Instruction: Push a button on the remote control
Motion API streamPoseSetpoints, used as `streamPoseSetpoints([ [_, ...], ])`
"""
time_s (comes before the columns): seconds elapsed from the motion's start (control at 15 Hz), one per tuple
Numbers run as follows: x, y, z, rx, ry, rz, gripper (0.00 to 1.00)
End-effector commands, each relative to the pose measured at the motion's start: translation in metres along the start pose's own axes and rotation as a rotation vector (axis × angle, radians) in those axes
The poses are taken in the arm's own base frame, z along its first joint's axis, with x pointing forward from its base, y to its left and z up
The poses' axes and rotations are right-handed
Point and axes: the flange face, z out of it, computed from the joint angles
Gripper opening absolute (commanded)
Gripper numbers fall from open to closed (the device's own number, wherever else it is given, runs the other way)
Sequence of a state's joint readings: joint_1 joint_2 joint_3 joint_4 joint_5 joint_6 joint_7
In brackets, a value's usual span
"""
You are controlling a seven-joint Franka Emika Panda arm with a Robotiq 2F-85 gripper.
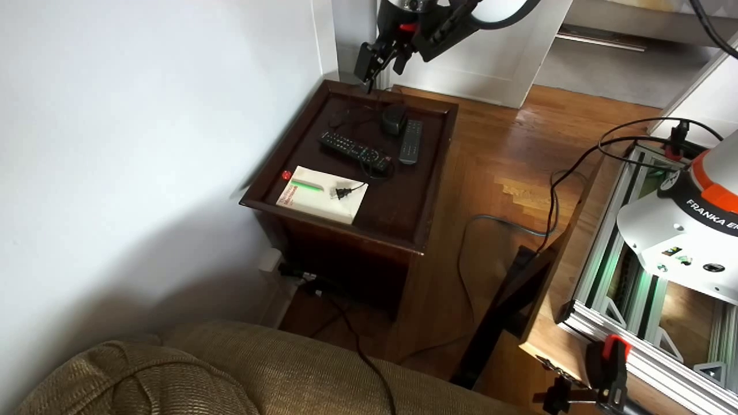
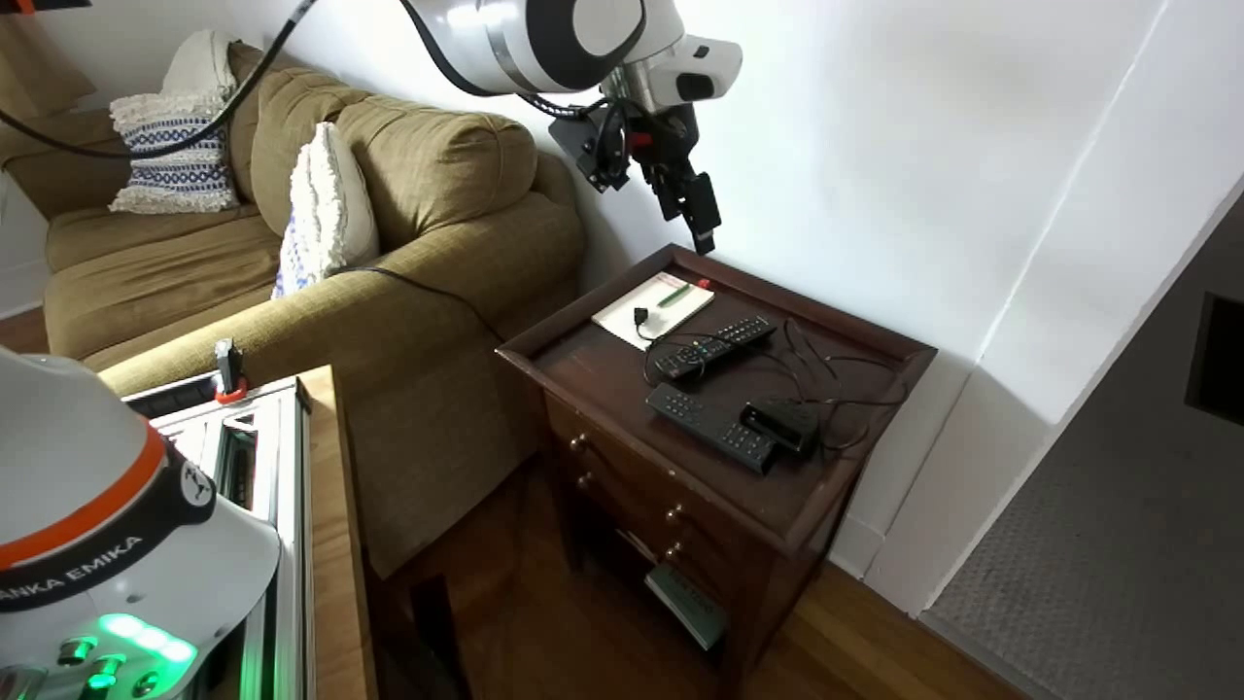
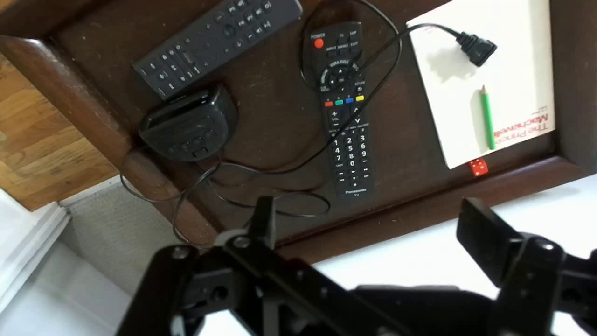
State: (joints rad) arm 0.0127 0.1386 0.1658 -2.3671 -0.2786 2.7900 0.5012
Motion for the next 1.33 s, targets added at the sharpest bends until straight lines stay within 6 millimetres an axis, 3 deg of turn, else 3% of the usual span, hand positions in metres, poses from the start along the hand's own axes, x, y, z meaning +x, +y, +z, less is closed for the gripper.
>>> streamPoseSetpoints([
  [0.0,0.021,-0.008,0.037,0.016,0.011,0.008,1.00],
  [0.07,0.010,-0.003,0.017,0.010,0.006,-0.002,1.00],
  [0.27,0.019,-0.005,0.034,0.019,-0.003,0.002,1.00],
  [0.67,0.023,-0.006,0.035,0.021,0.001,0.002,1.00],
  [1.13,0.043,-0.020,0.077,0.014,-0.007,0.050,1.00],
  [1.2,0.044,-0.023,0.085,0.017,-0.005,0.052,0.75],
  [1.27,0.047,-0.024,0.094,0.017,0.011,0.051,0.74],
])
